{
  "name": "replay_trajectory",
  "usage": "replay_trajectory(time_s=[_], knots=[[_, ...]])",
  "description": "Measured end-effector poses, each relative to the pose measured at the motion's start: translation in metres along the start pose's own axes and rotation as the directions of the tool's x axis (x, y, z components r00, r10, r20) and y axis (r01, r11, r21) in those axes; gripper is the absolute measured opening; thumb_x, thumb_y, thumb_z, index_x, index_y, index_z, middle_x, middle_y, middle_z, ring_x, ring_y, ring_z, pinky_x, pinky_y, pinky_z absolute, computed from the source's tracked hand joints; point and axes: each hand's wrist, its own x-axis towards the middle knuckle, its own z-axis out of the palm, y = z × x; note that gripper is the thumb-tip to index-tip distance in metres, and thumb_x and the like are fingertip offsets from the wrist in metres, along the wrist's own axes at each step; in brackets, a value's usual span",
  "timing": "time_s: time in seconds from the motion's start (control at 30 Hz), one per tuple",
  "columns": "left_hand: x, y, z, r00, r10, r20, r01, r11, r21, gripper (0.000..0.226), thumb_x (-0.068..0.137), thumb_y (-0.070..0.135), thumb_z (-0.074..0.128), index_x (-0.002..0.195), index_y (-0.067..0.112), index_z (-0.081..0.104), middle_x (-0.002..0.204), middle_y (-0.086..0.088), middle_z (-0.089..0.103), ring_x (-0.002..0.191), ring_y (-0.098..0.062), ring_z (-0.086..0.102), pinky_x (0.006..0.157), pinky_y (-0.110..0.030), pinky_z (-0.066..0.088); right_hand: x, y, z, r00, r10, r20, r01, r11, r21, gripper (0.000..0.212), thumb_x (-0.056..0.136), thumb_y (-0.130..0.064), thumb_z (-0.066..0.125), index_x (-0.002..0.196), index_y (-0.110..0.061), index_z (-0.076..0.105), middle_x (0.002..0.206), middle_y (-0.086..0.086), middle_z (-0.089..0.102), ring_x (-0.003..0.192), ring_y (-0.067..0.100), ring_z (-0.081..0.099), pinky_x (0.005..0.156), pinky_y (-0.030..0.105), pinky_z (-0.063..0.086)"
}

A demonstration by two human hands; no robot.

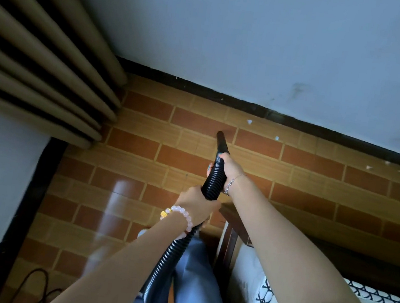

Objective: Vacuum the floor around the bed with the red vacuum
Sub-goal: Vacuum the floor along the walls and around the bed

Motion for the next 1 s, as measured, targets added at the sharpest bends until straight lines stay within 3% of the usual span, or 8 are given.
replay_trajectory(time_s=[0.23,0.37,0.53,0.67,0.87,1.0], knots=[[0.024,0.029,0.007,0.998,0.053,-0.015,-0.050,0.981,0.187,0.016,0.079,0.020,0.058,0.091,0.010,0.052,0.078,-0.006,0.060,0.068,-0.023,0.060,0.063,-0.030,0.053,0.012,-0.030,-0.017,0.999,0.012,-0.052,-0.006,0.994,0.109,0.019,0.094,-0.026,0.052,0.088,-0.010,0.044,0.065,0.008,0.051,0.049,0.019,0.048,0.042,0.022,0.047],[0.033,0.034,0.009,0.997,0.051,-0.060,-0.030,0.949,0.313,0.032,0.080,0.027,0.059,0.105,0.009,0.050,0.086,-0.005,0.059,0.072,-0.022,0.060,0.057,-0.026,0.048,0.016,-0.038,-0.019,0.998,-0.003,-0.068,0.009,0.996,0.085,0.023,0.095,-0.030,0.051,0.096,-0.008,0.046,0.064,0.009,0.052,0.049,0.020,0.049,0.043,0.024,0.047],[0.047,0.038,0.003,0.997,0.071,-0.035,-0.050,0.906,0.420,0.039,0.082,0.029,0.059,0.113,0.009,0.048,0.100,-0.009,0.061,0.089,-0.026,0.063,0.074,-0.033,0.055,0.024,-0.043,-0.020,0.993,-0.043,-0.113,0.053,0.994,0.092,0.025,0.096,-0.033,0.048,0.097,-0.007,0.049,0.064,0.009,0.053,0.050,0.021,0.049,0.048,0.030,0.046],[0.058,0.032,-0.003,0.996,0.064,0.067,-0.084,0.925,0.371,0.036,0.082,0.027,0.058,0.111,0.008,0.049,0.102,-0.011,0.060,0.087,-0.026,0.063,0.068,-0.031,0.053,0.034,-0.038,-0.016,0.975,-0.071,-0.210,0.079,0.996,0.028,0.033,0.094,-0.037,0.050,0.099,-0.005,0.054,0.066,0.011,0.058,0.056,0.025,0.054,0.065,0.035,0.049],[0.069,0.023,-0.019,0.985,0.044,0.169,-0.101,0.932,0.349,0.033,0.084,0.026,0.057,0.111,0.008,0.050,0.111,-0.015,0.059,0.094,-0.029,0.059,0.068,-0.029,0.041,0.046,-0.029,-0.010,0.971,-0.070,-0.228,0.081,0.996,0.039,0.030,0.097,-0.034,0.046,0.091,-0.005,0.054,0.066,0.009,0.057,0.055,0.022,0.053,0.056,0.032,0.048],[0.078,0.026,-0.029,0.975,0.033,0.221,-0.114,0.923,0.368,0.033,0.087,0.024,0.056,0.114,0.006,0.049,0.104,-0.010,0.055,0.091,-0.026,0.057,0.068,-0.029,0.042,0.052,-0.030,0.001,0.954,-0.087,-0.286,0.099,0.995,0.026,0.032,0.097,-0.035,0.045,0.104,-0.005,0.053,0.068,0.010,0.056,0.058,0.024,0.052,0.068,0.037,0.047]])
